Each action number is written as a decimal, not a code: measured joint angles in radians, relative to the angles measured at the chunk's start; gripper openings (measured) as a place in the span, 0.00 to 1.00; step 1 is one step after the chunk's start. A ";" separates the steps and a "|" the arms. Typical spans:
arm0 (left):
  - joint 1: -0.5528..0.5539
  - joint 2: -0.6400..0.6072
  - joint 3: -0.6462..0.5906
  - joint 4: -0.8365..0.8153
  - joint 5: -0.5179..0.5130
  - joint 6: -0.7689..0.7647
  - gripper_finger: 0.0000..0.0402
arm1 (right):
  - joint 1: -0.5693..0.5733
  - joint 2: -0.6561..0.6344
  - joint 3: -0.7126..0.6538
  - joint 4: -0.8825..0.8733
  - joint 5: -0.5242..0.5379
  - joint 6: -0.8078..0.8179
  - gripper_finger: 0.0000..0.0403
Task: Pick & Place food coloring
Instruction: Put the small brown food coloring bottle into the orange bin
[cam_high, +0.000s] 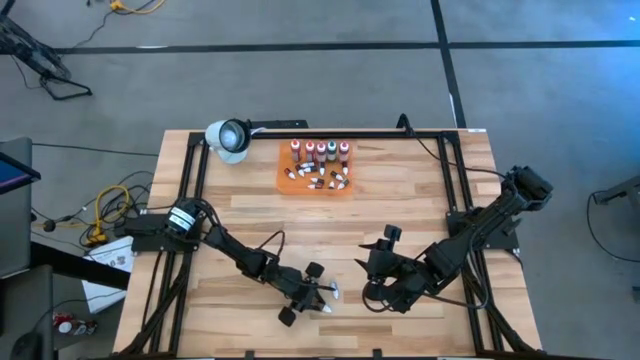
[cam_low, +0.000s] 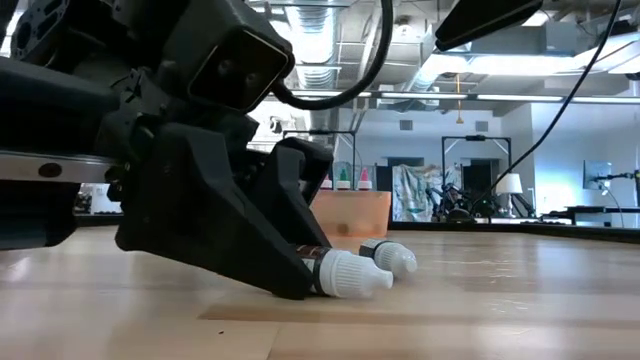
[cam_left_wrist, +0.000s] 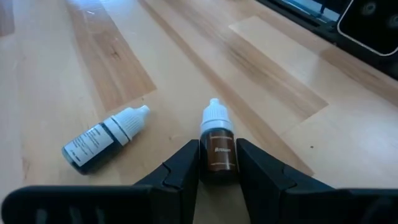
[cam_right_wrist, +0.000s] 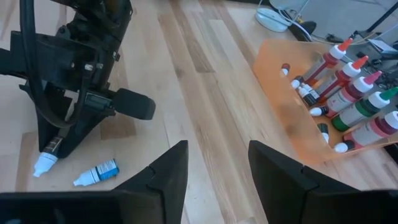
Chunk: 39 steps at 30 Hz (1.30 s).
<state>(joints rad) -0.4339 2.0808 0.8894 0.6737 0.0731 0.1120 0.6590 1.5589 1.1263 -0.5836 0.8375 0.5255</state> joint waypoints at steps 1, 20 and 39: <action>0.000 0.000 0.000 -0.005 0.000 0.000 0.25 | 0.000 0.000 0.000 0.000 0.000 0.000 0.40; 0.000 -0.002 0.000 -0.009 -0.035 -0.017 0.19 | 0.000 0.000 -0.002 0.001 -0.001 0.009 0.40; 0.002 -0.149 -0.002 -0.210 -0.230 0.035 0.20 | -0.007 0.000 -0.076 0.009 0.000 0.043 0.38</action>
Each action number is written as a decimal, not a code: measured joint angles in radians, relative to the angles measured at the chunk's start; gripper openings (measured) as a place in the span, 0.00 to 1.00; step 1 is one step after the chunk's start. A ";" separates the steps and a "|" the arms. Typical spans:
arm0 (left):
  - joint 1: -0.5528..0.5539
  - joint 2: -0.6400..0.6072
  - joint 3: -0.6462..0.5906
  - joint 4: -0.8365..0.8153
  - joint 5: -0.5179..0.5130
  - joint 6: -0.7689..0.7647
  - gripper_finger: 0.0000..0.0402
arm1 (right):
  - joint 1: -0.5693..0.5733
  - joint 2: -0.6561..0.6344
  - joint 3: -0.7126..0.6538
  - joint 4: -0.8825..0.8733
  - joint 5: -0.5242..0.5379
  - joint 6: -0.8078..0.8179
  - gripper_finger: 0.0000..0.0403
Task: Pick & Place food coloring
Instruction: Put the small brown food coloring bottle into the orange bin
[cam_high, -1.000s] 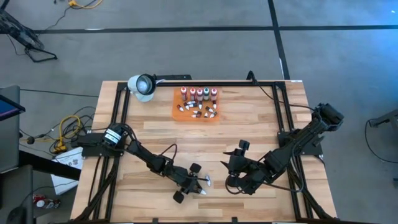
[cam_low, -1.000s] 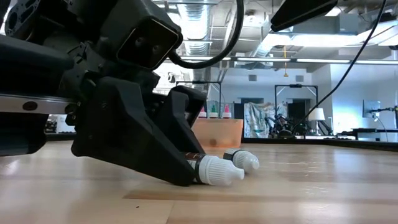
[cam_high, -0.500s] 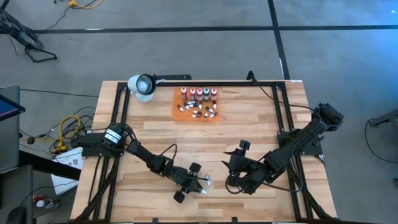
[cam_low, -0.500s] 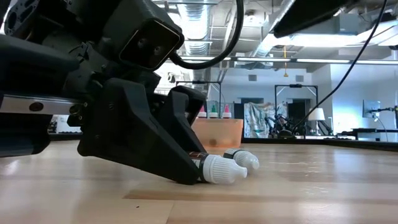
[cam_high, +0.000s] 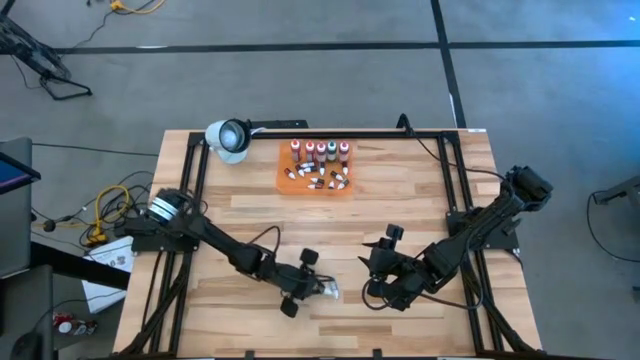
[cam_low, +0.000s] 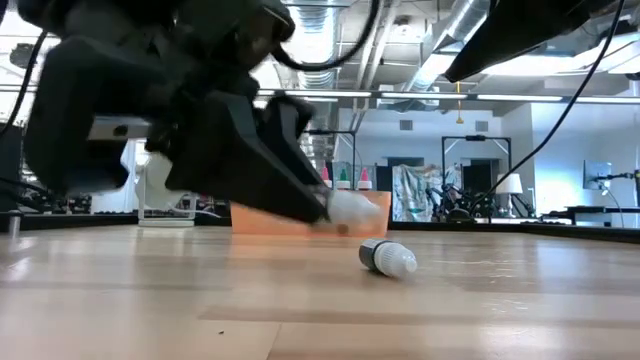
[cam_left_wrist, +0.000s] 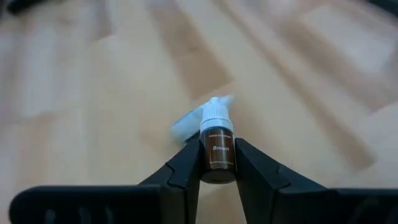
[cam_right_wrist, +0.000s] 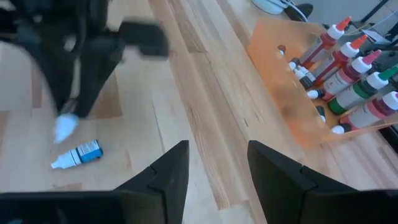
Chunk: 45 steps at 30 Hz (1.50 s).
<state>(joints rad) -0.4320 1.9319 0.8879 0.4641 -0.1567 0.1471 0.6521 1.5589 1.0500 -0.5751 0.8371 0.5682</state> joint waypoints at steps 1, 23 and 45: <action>0.000 -0.031 0.000 -0.051 -0.036 0.021 0.19 | 0.000 0.000 0.000 0.000 0.000 0.000 0.38; 0.306 -0.313 0.000 -0.350 -0.597 0.308 0.21 | 0.000 0.000 0.000 0.014 0.001 -0.001 0.37; 0.611 -0.313 0.000 -0.342 -0.265 0.156 0.23 | -0.021 0.000 0.000 0.015 0.000 -0.018 0.37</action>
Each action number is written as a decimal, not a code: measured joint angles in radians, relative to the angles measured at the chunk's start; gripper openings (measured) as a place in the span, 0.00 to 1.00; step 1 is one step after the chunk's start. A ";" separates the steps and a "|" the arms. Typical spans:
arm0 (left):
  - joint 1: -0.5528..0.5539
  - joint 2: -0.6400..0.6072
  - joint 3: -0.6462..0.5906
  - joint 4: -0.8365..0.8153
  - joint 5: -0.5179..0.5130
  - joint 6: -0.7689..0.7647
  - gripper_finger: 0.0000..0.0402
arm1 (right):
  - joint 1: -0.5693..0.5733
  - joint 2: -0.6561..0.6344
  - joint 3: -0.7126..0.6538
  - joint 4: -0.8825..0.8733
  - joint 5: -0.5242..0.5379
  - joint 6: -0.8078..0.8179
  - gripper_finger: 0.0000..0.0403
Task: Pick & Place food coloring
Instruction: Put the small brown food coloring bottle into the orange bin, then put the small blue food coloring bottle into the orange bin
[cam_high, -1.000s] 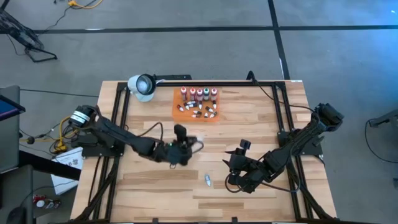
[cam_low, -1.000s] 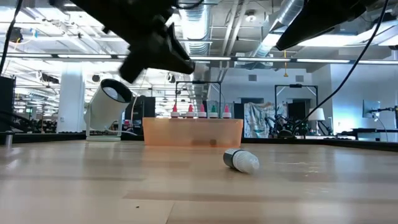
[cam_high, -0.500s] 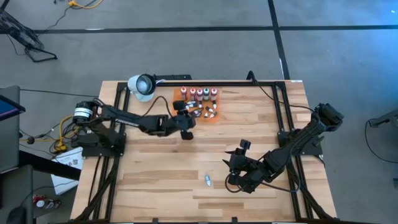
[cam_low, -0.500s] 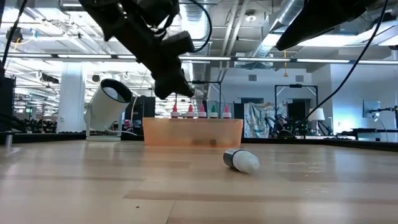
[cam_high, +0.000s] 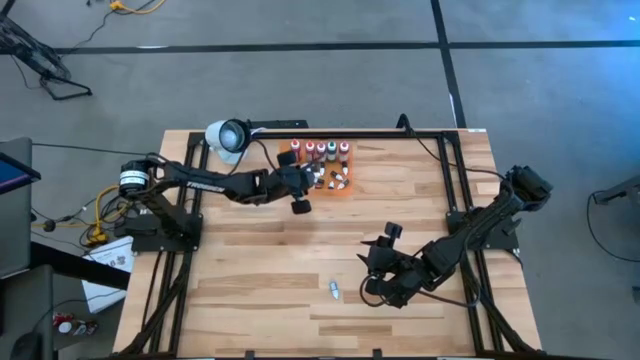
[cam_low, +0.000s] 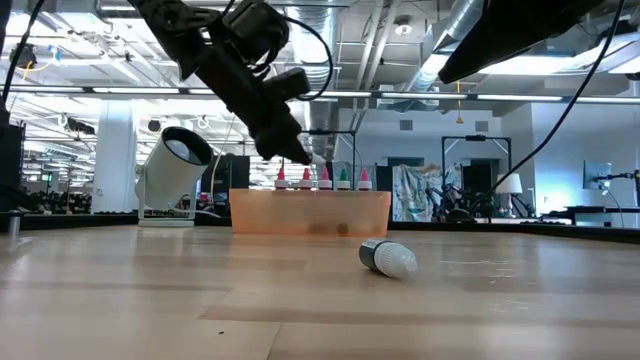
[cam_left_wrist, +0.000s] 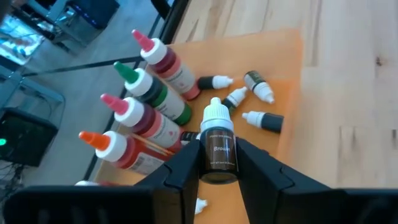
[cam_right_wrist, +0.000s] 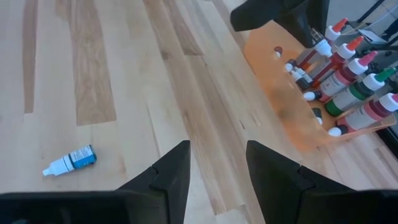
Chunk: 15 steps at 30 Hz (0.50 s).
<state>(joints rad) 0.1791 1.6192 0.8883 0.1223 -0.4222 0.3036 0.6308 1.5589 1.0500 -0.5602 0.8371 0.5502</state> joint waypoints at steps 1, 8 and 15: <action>-0.001 0.000 0.000 0.001 0.000 0.002 0.24 | 0.000 0.000 0.000 0.000 0.000 0.000 0.37; 0.002 0.000 0.000 0.004 -0.012 0.001 0.34 | 0.000 0.000 0.000 0.007 0.000 0.000 0.36; -0.005 0.000 0.000 0.004 0.023 -0.022 0.38 | -0.001 0.000 0.000 0.023 0.000 0.000 0.36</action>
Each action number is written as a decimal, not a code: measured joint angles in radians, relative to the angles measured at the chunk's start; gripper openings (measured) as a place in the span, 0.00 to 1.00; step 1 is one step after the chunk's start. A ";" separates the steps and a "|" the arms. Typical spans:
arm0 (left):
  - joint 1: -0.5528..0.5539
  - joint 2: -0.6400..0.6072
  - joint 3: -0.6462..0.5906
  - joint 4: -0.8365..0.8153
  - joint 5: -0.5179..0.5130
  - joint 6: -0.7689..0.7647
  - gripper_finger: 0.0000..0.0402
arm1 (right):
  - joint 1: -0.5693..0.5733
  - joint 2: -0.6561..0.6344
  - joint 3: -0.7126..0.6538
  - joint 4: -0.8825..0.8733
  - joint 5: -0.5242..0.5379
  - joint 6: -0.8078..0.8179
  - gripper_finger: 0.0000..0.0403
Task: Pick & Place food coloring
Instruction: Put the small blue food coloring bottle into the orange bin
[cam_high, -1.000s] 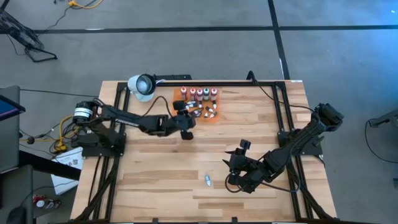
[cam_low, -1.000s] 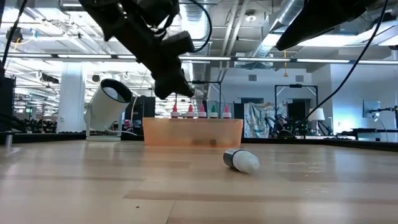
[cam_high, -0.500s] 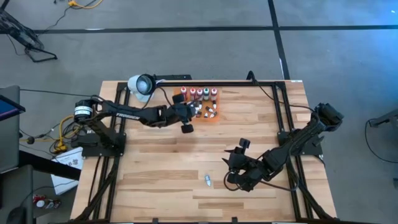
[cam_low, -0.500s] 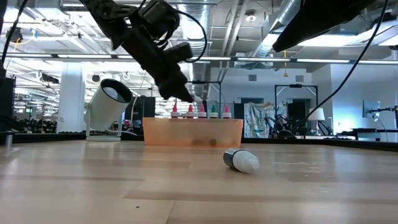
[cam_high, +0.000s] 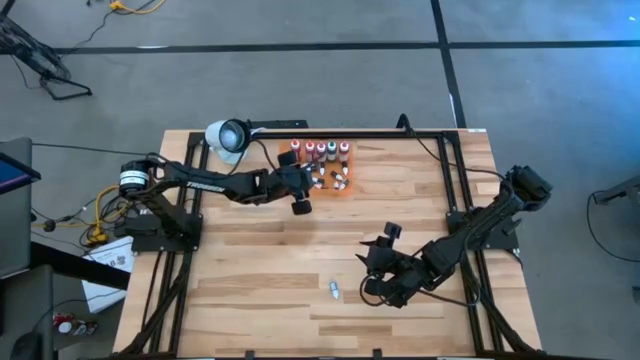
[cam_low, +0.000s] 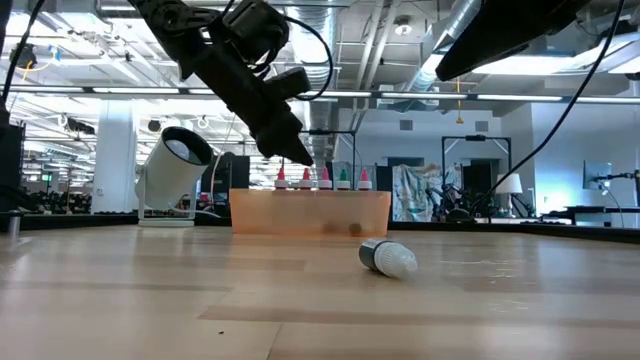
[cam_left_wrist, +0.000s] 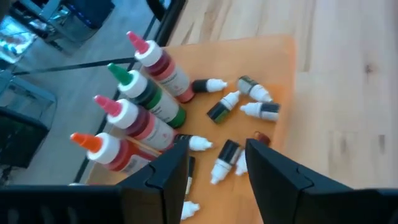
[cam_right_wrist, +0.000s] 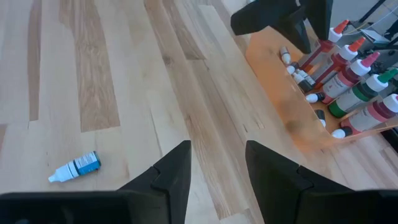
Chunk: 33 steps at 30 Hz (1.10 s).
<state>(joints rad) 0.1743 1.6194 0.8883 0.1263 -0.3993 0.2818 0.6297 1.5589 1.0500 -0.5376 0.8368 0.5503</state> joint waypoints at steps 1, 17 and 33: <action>-0.005 0.000 0.000 0.001 0.009 0.000 0.38 | -0.004 0.000 0.000 0.003 0.000 0.000 0.36; -0.127 -0.207 0.003 -0.147 0.432 0.069 0.34 | -0.076 0.000 -0.084 0.260 -0.035 -0.051 0.35; -0.448 -0.244 -0.051 -0.476 0.559 -0.200 0.34 | -0.068 0.131 -0.146 0.631 -0.185 -0.053 0.36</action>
<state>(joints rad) -0.2742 1.3754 0.8374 -0.3499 0.1602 0.0821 0.5622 1.6896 0.9037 0.0938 0.6518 0.4969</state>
